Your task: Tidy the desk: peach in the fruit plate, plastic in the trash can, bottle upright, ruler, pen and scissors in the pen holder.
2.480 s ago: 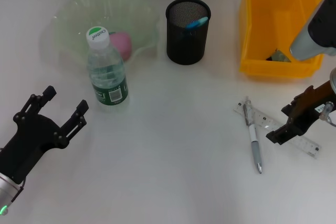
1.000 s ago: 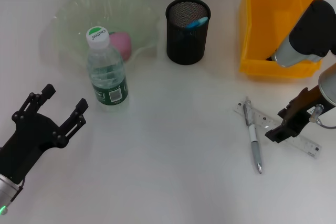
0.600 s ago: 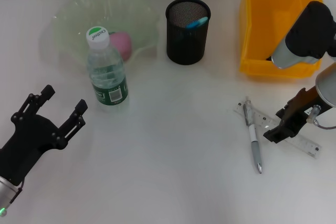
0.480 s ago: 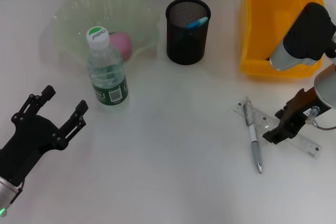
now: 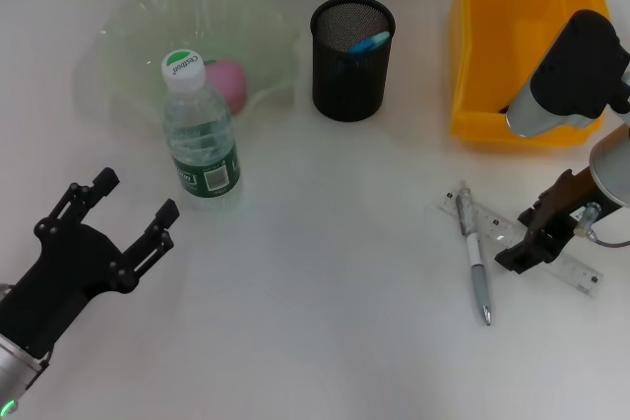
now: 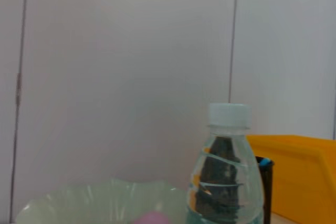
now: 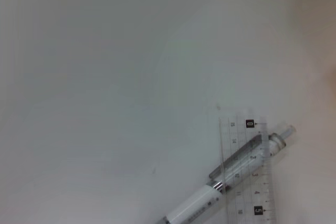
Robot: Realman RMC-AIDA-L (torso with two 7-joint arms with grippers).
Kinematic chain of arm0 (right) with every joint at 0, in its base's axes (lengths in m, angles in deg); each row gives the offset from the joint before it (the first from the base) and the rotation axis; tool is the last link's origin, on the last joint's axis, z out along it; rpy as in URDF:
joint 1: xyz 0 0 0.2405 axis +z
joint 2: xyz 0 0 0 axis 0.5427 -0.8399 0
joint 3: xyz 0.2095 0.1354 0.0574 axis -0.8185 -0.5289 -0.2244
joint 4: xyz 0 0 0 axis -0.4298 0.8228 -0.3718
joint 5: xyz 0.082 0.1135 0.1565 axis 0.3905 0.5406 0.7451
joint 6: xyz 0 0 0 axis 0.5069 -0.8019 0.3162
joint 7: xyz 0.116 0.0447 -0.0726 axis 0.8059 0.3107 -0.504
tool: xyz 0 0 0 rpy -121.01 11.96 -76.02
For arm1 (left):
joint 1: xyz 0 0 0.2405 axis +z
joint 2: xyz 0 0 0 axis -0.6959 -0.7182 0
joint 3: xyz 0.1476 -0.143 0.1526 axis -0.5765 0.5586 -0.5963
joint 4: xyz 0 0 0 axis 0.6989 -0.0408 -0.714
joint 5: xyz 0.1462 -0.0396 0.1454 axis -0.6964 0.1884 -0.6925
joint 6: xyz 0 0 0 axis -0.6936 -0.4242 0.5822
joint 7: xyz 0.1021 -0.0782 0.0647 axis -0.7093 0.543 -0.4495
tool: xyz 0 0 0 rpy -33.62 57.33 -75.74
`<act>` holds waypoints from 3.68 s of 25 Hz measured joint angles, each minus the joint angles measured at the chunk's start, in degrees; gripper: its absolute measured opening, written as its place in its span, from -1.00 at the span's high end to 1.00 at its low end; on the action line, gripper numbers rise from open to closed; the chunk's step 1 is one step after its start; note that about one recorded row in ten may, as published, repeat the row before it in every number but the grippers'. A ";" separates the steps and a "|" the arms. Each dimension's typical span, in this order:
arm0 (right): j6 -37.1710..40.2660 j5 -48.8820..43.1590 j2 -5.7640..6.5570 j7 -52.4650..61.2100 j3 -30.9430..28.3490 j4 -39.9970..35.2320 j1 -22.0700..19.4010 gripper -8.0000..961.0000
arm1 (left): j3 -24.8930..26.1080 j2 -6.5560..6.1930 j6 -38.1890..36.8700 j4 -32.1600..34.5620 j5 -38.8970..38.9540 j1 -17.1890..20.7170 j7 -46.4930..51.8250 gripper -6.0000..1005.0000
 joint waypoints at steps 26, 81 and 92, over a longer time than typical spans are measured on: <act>0.07 -0.23 -0.04 0.82 0.53 0.00 -0.10 -0.27 | -10.97 -0.79 -4.06 9.28 -7.20 1.58 5.70 -0.62; -26.01 86.05 0.08 -75.16 -25.55 47.04 14.75 0.17 | -13.67 -0.43 -4.06 9.52 -7.40 -0.21 9.10 -0.62; -30.80 90.68 -0.26 -81.51 -24.52 56.08 20.58 0.16 | -14.74 -0.32 -3.38 9.43 -7.38 -1.70 10.59 -0.62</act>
